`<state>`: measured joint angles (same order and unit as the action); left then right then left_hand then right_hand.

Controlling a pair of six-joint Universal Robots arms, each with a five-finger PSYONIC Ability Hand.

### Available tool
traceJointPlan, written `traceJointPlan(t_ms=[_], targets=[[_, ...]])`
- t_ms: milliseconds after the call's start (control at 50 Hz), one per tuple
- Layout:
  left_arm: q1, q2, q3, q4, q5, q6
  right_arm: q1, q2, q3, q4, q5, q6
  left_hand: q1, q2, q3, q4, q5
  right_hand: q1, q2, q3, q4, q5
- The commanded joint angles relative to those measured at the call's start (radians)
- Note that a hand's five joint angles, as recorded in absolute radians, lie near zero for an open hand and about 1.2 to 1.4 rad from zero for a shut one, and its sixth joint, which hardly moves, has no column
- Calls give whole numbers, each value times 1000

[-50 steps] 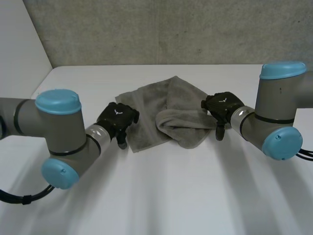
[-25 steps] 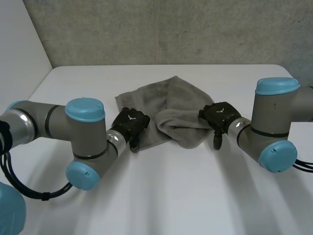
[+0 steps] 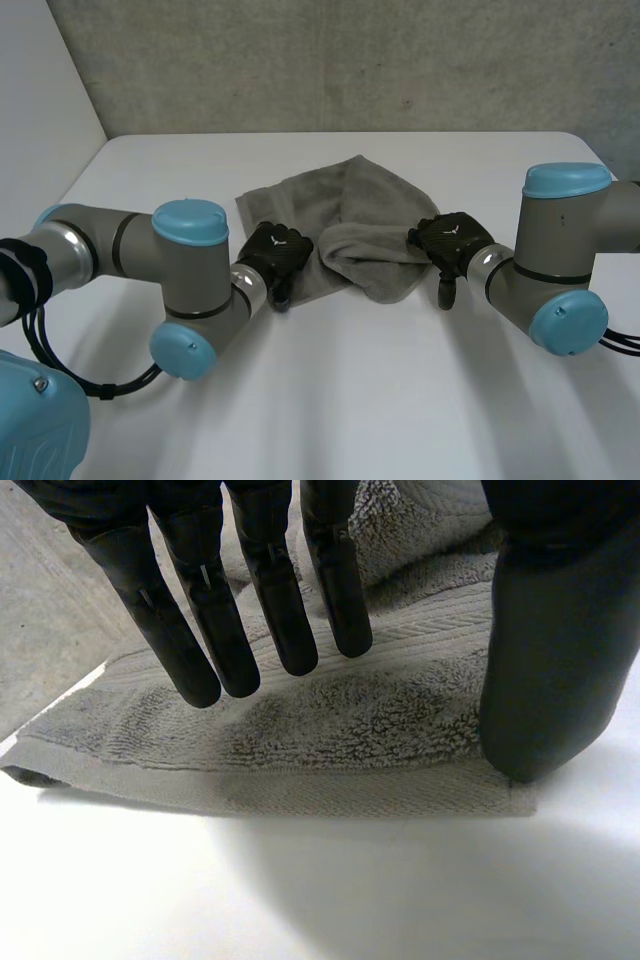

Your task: Fold the towel.

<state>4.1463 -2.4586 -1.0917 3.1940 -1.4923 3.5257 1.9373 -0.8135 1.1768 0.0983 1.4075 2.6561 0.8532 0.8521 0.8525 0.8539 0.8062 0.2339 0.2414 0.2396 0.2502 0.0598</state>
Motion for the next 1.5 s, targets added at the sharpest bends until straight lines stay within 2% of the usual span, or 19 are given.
traceJointPlan(t_ms=[20,600,640,700,740,760,780,1140,1440,1500], targets=[[0,-6,18,-5,0,-1,0,2,1,0,-1,-2,-38,-37,-37,-39,-165,1,-7,-5,-16,0],[0,-31,61,-28,1,-1,3,2,4,0,-4,-4,12,13,13,11,-115,1,-7,-5,-16,0],[0,-31,59,-28,1,-1,3,2,4,0,-4,-4,143,144,144,143,16,1,-7,-5,-16,0],[0,-31,59,-29,3,-1,3,2,4,0,-4,-5,218,219,218,217,90,1,-7,-5,-16,0],[0,-31,59,-45,4,-4,3,2,3,0,-4,-5,404,405,405,404,277,1,-7,-5,-16,0],[0,-31,59,-45,4,-4,3,2,4,0,-4,-5,405,407,406,405,278,1,-7,-5,-16,0],[0,-30,58,-54,6,-4,3,2,4,0,-4,-5,542,543,542,541,414,1,-7,-5,-16,0],[5,52,33,-75,9,-14,0,-1,7,0,-4,-5,543,544,544,542,416,4,-4,-2,-13,3],[12,113,-66,-75,17,-11,0,-1,10,0,-5,-5,543,544,544,542,416,4,-4,-2,-13,3],[15,150,-143,-72,40,-10,0,-1,10,0,-5,-5,543,544,544,542,416,4,-4,-2,-13,3]])
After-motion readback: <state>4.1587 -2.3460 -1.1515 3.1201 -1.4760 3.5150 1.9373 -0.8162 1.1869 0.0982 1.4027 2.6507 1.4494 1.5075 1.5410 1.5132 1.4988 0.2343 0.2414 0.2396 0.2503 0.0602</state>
